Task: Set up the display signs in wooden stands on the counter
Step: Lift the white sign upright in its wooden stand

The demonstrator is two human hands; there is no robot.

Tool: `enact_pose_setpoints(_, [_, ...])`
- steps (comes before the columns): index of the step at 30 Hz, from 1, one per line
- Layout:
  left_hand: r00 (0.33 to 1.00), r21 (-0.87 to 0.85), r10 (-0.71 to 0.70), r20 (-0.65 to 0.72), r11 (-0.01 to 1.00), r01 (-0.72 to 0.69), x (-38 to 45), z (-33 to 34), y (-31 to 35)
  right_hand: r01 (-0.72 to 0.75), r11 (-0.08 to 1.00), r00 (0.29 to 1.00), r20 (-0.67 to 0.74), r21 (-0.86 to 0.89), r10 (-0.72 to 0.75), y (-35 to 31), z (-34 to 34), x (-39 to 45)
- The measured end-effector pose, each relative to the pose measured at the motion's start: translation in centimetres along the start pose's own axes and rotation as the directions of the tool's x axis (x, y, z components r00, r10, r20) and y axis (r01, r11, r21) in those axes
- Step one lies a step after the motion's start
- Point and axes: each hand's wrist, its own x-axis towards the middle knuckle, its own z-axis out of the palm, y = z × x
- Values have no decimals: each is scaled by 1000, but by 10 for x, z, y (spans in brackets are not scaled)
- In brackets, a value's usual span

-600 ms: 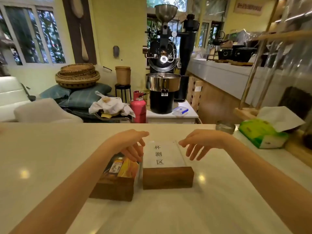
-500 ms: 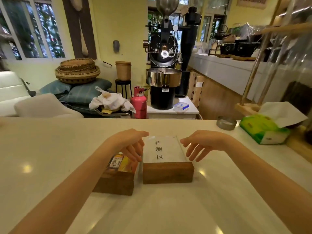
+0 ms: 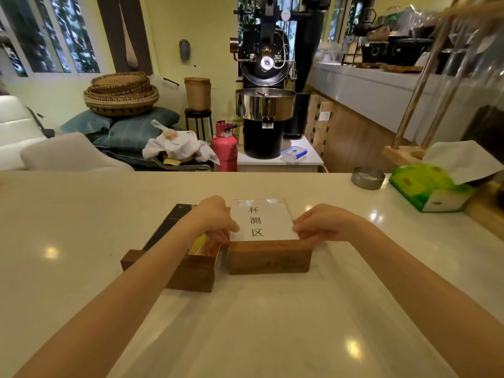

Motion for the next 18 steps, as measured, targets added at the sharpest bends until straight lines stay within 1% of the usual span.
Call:
enact_pose_setpoints(3, [1000,34,17,-17,999,-16,0,2,0,18,1000,999,-26,6,-18,0,2,-1])
enact_pose_setpoints(7, [999,-5,23,-29,1000,-23,-1,3,0,44,999,995,-90,-11,-45,-2,2,-1])
enact_pose_setpoints(11, [996,-91,59,-74,994,-66,-7,1,3,129,990,979,-155,-50,-135,-6,-2,-6])
enact_pose_setpoints(15, [980,-189,113,-165,971,-144,-11,0,3,238,971,953,-192,4,-233,-6,-6,-14])
enact_pose_setpoints(18, [964,-226,147,-221,954,-197,-16,-1,3,322,946,927,-216,35,-308,-5,-8,-20])
